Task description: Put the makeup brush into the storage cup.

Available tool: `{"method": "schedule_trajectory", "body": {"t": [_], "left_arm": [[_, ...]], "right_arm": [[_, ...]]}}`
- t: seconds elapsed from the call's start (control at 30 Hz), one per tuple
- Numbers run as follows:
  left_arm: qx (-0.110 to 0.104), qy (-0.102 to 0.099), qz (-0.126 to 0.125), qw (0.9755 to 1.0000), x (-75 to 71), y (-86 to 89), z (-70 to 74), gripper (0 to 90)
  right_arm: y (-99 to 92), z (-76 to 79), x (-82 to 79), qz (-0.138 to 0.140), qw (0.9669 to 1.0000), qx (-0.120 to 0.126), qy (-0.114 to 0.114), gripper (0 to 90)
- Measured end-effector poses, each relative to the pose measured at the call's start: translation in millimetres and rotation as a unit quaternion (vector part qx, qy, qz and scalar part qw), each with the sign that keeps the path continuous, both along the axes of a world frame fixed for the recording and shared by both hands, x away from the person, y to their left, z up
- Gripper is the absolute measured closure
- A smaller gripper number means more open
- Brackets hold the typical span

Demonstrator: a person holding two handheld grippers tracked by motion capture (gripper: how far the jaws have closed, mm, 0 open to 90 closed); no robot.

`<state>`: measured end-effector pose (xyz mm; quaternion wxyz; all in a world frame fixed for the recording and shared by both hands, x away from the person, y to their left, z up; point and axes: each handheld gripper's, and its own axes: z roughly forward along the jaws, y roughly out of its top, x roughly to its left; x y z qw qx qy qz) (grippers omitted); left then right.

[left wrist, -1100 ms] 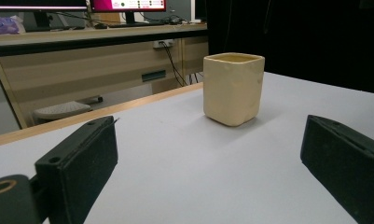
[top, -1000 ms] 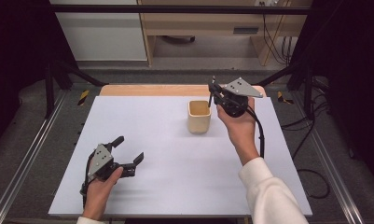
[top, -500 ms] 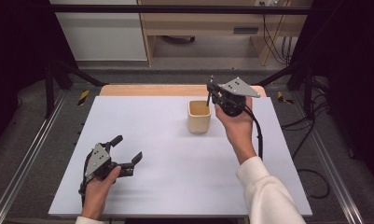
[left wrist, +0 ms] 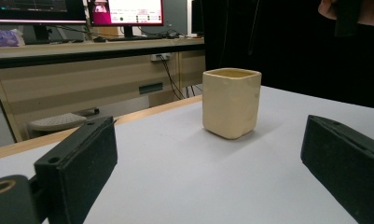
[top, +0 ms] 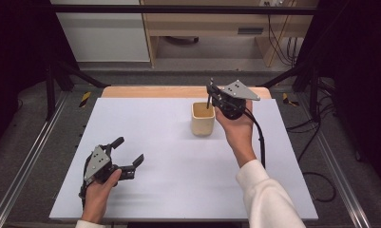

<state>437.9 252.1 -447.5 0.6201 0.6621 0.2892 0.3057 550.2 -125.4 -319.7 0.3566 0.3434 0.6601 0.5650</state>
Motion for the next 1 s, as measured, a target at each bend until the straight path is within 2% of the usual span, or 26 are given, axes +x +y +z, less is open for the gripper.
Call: {"method": "schedule_trajectory", "body": {"t": [0.6, 1.0], "left_arm": [[-0.001, -0.003, -0.009, 1.0000, 0.0, -1.1, 0.5, 3.2], [-0.003, -0.003, -0.010, 0.9999, -0.1, -0.1, 1.1, 3.2]], "right_arm": [[5.4, -9.5, 7.4, -0.002, 0.9999, -0.012, 0.007, 83.4], [7.4, -26.4, 10.6, -0.012, 0.9996, -0.009, 0.022, 83.4]]}}
